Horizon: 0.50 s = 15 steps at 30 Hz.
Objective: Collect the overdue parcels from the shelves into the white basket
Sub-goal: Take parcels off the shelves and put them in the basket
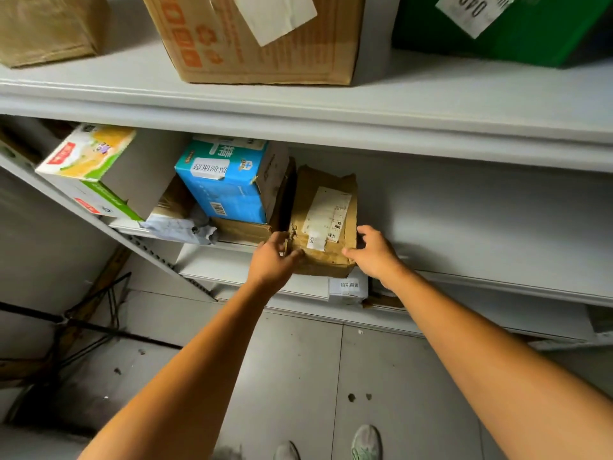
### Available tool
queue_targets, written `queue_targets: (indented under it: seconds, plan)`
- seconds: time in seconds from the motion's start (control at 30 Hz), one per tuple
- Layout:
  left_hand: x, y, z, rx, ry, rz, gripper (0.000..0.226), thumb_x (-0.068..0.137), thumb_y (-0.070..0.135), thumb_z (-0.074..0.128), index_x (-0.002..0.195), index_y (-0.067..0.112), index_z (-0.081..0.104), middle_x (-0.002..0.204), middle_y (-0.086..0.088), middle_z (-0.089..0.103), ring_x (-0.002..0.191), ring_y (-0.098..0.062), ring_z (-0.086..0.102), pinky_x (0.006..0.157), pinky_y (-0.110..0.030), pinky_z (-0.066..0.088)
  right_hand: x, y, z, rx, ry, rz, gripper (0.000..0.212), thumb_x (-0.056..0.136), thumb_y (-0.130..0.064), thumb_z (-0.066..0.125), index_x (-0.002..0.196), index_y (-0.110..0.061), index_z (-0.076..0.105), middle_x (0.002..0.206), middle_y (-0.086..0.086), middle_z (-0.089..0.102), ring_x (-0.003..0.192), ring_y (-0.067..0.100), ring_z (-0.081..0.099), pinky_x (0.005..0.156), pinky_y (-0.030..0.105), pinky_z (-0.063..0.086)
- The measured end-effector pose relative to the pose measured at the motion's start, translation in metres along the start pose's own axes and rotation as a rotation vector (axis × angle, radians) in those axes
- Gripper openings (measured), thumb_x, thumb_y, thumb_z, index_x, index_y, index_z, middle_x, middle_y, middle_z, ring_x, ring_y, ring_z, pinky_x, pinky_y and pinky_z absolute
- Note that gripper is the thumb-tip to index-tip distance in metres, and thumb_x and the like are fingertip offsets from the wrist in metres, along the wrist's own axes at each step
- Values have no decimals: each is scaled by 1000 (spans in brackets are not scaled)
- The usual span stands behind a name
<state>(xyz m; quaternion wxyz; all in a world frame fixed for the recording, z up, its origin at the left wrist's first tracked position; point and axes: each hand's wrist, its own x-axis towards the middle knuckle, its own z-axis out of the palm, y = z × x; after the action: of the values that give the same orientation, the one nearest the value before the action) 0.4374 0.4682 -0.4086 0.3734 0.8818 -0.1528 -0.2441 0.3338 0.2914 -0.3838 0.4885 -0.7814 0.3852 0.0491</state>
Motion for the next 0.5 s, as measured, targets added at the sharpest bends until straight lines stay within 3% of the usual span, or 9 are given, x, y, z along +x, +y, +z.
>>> queue_targets:
  seconds: [0.13,0.27,0.33,0.43,0.5]
  plan:
    - [-25,2,9,-127,-56,-38,50,88,44,70,130,20,55,112,-10,66,94,-19,67,67,-21,52,-20,16,-9,37,24,30,55,88,-4,68,139,-8,47,135,12,56,98,12,49,80,24,41]
    - [-22,8,9,-135,5,-44,45,86,46,73,118,17,60,124,-6,61,101,-19,63,62,-16,49,-24,26,-10,93,43,47,59,86,-14,73,139,-11,48,134,13,56,104,18,54,80,22,44]
    - [-13,11,7,-141,8,-45,48,85,40,75,123,17,57,130,-6,59,105,-19,62,70,-20,53,-17,24,-10,121,35,40,65,85,-22,75,142,-16,44,134,11,55,108,20,57,80,25,49]
    - [-1,14,5,-217,-83,-75,66,87,26,76,144,18,44,141,-4,53,121,-25,57,96,-37,55,-5,21,-9,149,6,36,75,85,-25,76,149,-24,36,144,11,47,123,25,54,84,28,48]
    - [4,12,5,-256,-145,-90,70,88,20,75,149,19,41,141,-5,54,119,-25,59,97,-44,55,-1,23,-9,164,8,41,75,86,-20,75,150,-23,34,149,12,41,130,26,47,83,27,43]
